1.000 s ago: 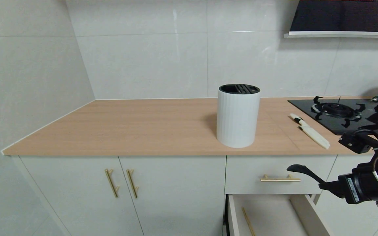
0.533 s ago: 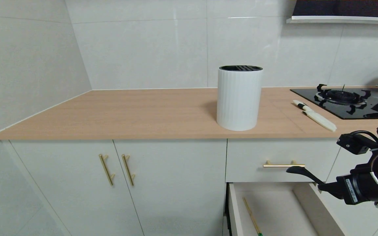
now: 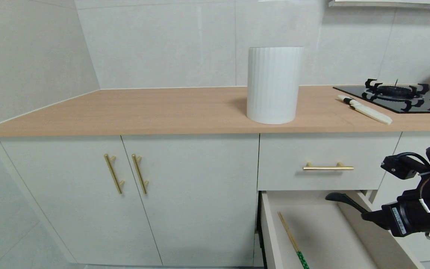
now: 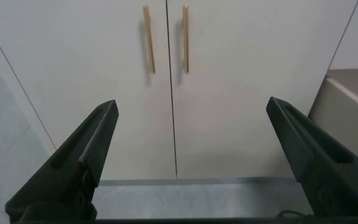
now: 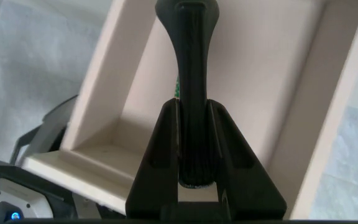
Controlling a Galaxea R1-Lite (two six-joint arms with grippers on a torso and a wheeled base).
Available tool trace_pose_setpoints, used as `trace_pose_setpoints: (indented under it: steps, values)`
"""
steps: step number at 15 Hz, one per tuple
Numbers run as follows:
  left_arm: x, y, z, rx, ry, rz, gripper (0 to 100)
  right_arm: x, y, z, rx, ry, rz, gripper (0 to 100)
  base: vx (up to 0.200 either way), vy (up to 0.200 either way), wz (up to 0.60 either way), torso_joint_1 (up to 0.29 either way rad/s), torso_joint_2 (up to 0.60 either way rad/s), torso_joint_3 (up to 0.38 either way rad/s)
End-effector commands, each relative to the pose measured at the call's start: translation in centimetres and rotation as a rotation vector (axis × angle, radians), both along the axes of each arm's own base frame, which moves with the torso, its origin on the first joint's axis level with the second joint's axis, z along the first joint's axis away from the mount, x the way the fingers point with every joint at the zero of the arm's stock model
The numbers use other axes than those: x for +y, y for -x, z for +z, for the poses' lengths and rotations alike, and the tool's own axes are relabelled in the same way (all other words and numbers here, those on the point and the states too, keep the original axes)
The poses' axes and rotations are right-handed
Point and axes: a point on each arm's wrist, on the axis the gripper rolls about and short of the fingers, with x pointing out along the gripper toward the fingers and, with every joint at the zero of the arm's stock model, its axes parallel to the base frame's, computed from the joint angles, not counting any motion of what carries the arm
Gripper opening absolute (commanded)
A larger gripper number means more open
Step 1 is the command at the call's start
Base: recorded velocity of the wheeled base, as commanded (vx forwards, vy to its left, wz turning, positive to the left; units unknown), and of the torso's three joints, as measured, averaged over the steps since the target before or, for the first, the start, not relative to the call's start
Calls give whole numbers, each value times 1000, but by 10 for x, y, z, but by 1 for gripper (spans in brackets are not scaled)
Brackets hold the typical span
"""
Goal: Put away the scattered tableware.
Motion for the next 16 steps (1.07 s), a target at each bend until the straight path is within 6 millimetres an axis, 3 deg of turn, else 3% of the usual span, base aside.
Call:
trace_pose_setpoints:
  steps: [1, 8, 11, 15, 16]
  values:
    - [0, 0, 0, 0, 0, 0, 100, 0, -2, -2, 9, 1, 1, 0, 0, 0, 0, -110, 447, 320]
    - [0, 0, 0, 0, 0, 0, 100, 2, -8, -11, 48, 9, 7, 0, 0, 0, 0, -23, 85, 58]
    - [0, 0, 0, 0, 0, 0, 100, 5, -26, -33, 114, 18, 9, 0, 0, 0, 0, 0, 0, 0]
    - [0, 0, 0, 0, 0, 0, 100, 11, -65, -94, 239, 21, -23, 0, 0, 0, 0, 0, 0, 0]
    - [0, 0, 0, 0, 0, 0, 100, 12, -68, -100, 253, 19, -33, 0, 0, 0, 0, 0, 0, 0]
